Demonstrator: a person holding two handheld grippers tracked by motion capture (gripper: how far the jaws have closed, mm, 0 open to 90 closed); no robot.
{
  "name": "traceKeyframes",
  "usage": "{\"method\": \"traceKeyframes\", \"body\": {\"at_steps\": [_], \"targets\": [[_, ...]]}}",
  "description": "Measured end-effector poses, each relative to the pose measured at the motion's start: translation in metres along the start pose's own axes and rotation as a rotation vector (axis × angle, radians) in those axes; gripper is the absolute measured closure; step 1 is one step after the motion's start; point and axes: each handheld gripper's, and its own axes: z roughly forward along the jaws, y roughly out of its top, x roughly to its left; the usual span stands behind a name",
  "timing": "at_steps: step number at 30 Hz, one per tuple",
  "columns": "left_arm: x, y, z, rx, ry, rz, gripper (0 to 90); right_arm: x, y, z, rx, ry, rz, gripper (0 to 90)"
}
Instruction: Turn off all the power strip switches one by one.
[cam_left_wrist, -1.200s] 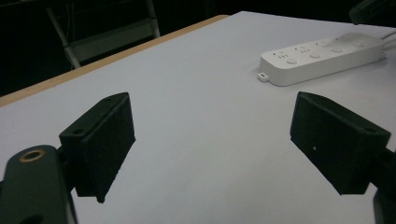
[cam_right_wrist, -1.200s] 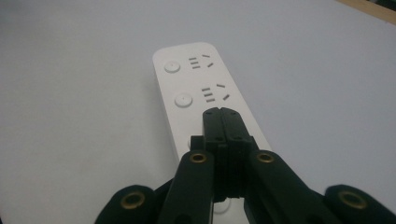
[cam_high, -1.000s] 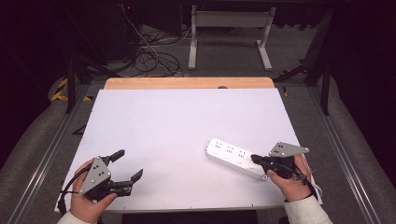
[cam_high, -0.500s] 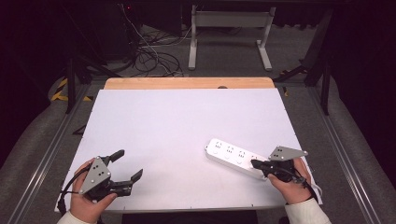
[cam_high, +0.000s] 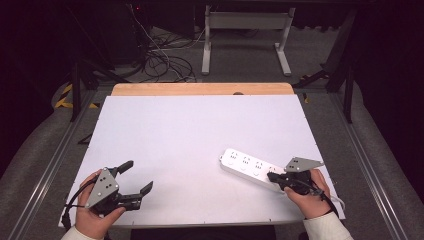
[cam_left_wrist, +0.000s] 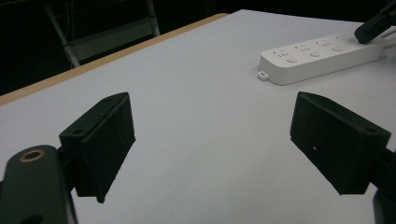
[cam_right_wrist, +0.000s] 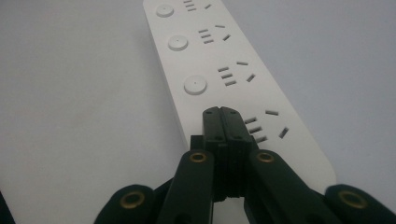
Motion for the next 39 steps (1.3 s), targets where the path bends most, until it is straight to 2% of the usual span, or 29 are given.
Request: {"method": "traceKeyframes", "body": {"at_steps": [5,28,39], "targets": [[-0.0003,-0.0001,-0.0001,-0.001,0.001,0.002,14.4,0.0017,0.0006,0.0008,0.010,-0.012,-0.006,90.0],[0.0000,0.0009,-0.0010,-0.002,0.005,0.014,14.3,0.0000,0.0023,0.0013,0.030,-0.003,0.018,90.0],[-0.0013,0.0010,-0.0007,-0.003,-0.001,0.003,14.3,0.0001,0.0026,0.0017,0.033,-0.005,0.022,90.0]]}}
